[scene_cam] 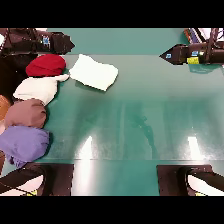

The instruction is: Fold the shirts.

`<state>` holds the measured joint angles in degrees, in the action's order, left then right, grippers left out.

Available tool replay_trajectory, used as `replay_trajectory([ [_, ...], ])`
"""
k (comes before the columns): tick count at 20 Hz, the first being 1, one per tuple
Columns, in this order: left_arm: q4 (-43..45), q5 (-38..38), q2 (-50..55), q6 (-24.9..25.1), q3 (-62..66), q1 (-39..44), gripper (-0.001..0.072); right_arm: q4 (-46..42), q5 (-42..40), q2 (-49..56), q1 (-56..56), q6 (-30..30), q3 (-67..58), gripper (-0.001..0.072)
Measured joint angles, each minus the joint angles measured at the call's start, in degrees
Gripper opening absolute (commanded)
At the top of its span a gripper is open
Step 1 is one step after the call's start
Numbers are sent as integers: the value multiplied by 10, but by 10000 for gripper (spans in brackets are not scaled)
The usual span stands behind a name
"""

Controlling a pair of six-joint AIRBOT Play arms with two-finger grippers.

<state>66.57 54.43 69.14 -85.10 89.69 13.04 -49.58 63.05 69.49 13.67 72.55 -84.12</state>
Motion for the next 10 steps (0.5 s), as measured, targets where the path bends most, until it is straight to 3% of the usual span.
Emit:
replay_trajectory([
  [10,0,0,0,0,0,0,26,1,-6,1,0,0,30,17],
])
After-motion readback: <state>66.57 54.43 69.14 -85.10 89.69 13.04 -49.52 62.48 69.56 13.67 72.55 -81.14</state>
